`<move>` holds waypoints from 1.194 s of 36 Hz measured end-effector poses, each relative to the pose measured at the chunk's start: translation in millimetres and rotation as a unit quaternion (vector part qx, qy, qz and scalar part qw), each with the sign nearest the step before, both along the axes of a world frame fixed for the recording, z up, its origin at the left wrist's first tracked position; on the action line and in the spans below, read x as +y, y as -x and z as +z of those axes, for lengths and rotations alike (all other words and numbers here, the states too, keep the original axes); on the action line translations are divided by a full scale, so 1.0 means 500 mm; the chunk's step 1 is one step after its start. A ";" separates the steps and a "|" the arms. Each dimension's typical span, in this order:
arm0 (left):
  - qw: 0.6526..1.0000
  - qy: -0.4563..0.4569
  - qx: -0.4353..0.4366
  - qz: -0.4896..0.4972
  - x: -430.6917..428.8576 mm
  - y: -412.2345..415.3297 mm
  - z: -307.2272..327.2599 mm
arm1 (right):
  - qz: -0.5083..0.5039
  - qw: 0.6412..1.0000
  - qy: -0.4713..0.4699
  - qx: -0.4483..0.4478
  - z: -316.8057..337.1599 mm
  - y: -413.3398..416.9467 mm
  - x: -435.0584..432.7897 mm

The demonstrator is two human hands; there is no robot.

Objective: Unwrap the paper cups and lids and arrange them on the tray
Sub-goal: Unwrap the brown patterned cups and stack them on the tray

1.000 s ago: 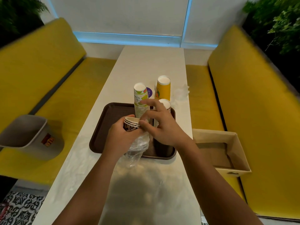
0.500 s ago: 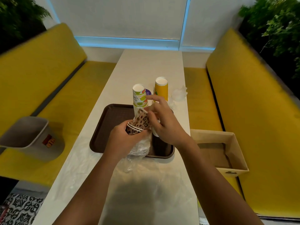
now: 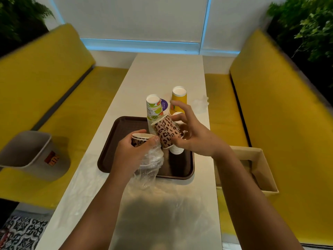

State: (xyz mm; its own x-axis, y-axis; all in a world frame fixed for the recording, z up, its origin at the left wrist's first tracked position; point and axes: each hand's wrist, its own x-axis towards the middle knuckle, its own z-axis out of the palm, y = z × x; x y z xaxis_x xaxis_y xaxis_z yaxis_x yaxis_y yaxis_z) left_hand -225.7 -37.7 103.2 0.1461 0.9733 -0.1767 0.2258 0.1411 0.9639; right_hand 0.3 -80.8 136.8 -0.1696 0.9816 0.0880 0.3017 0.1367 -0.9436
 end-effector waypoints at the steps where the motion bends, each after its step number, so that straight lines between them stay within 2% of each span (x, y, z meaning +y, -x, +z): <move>1: 1.000 -0.002 -0.001 0.001 0.001 -0.002 0.000 | -0.001 1.000 -0.008 -0.008 0.003 0.000 0.004; 4: 1.000 0.000 -0.003 0.001 0.005 -0.003 -0.004 | -0.059 0.996 -0.066 -0.007 0.005 -0.001 0.016; 7: 1.000 0.000 -0.004 0.000 0.009 -0.002 -0.006 | -0.177 0.974 -0.137 -0.043 -0.011 -0.005 0.037; 11: 1.000 -0.003 0.002 -0.005 0.014 0.000 -0.008 | -0.285 0.944 -0.148 -0.071 -0.050 -0.007 0.070; 13: 1.000 -0.009 0.007 -0.005 0.016 -0.001 -0.009 | -0.290 0.943 -0.122 -0.105 -0.076 -0.008 0.082; 17: 1.000 -0.018 0.017 -0.014 0.019 -0.004 -0.011 | -0.231 0.951 -0.029 -0.201 -0.133 -0.008 0.093; 19: 0.999 -0.019 0.022 -0.022 0.018 -0.006 -0.012 | -0.224 0.950 -0.005 -0.219 -0.151 -0.005 0.092; 22: 0.999 -0.026 0.035 -0.031 0.015 -0.008 -0.015 | -0.271 0.927 -0.061 -0.251 -0.146 0.006 0.085; 24: 0.998 -0.035 0.046 -0.039 0.012 -0.009 -0.015 | -0.296 0.921 -0.126 -0.221 -0.125 0.020 0.072; 26: 0.997 -0.040 0.053 -0.048 0.007 -0.011 -0.013 | -0.261 0.931 -0.189 -0.174 -0.100 0.037 0.054; 28: 0.995 -0.046 0.058 -0.060 0.003 -0.013 -0.012 | -0.168 0.950 -0.211 -0.155 -0.079 0.052 0.036; 30: 0.994 -0.053 0.066 -0.073 0.001 -0.014 -0.013 | -0.075 0.968 -0.182 -0.155 -0.062 0.061 0.024; 32: 0.991 -0.065 0.080 -0.088 0.000 -0.014 -0.013 | -0.030 0.975 -0.151 -0.157 -0.049 0.066 0.017; 38: 0.984 -0.092 0.104 -0.111 -0.017 -0.014 -0.008 | 0.022 0.984 -0.099 -0.149 -0.034 0.058 0.004; 43: 0.986 -0.081 0.100 -0.110 -0.030 -0.013 0.005 | -0.004 0.978 -0.149 -0.147 -0.024 0.068 -0.007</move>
